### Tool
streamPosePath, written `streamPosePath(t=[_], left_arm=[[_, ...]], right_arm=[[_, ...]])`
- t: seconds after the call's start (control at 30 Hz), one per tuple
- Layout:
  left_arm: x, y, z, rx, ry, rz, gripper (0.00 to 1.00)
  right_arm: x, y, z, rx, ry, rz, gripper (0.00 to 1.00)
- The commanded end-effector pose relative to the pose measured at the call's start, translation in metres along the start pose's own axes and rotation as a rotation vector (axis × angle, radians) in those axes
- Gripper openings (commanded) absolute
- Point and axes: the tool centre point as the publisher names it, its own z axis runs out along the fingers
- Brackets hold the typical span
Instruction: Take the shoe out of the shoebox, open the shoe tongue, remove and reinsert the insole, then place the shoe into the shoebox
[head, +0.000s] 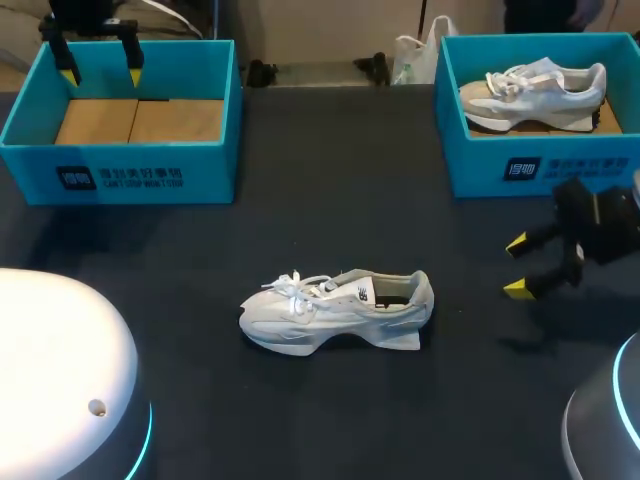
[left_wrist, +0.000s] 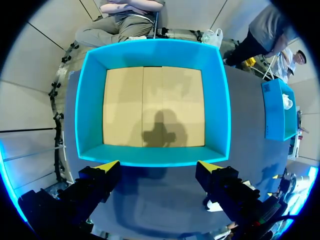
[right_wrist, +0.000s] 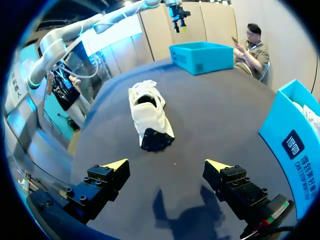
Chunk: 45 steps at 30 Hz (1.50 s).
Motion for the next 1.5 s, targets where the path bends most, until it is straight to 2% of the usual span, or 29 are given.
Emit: streamPosePath(t=[0.03,0.13,0.23,0.4,0.77,0.83,0.9,1.0,1.33,1.5], left_arm=[[0.000,0.000,0.000,0.000,-0.001,0.000,1.00],[0.000,0.000,0.000,0.000,-0.001,0.000,1.00],[0.000,0.000,0.000,0.000,-0.001,0.000,1.00],[0.000,0.000,0.000,0.000,-0.001,0.000,1.00],[0.000,0.000,0.000,0.000,-0.001,0.000,1.00],[0.000,0.000,0.000,0.000,-0.001,0.000,1.00],[0.000,0.000,0.000,0.000,-0.001,0.000,1.00],[0.000,0.000,0.000,0.000,-0.001,0.000,1.00],[0.000,0.000,0.000,0.000,-0.001,0.000,1.00],[0.000,0.000,0.000,0.000,-0.001,0.000,1.00]], right_arm=[[0.001,-0.007,0.001,-0.005,-0.011,-0.061,1.00],[-0.002,-0.019,0.005,-0.034,-0.018,-0.135,1.00],[-0.004,-0.030,0.010,-0.102,0.015,-0.216,1.00],[-0.004,-0.045,0.014,-0.214,-0.037,-0.270,1.00],[-0.004,-0.045,0.014,-0.214,-0.037,-0.270,1.00],[-0.010,-0.048,0.020,-0.220,-0.040,-0.222,1.00],[-0.012,-0.051,0.026,-0.279,-0.014,-0.215,1.00],[-0.017,-0.051,0.037,-0.311,0.016,-0.172,1.00],[-0.006,-0.041,0.056,-0.382,0.004,-0.175,1.00],[-0.001,-0.028,0.068,-0.390,0.006,-0.171,1.00]])
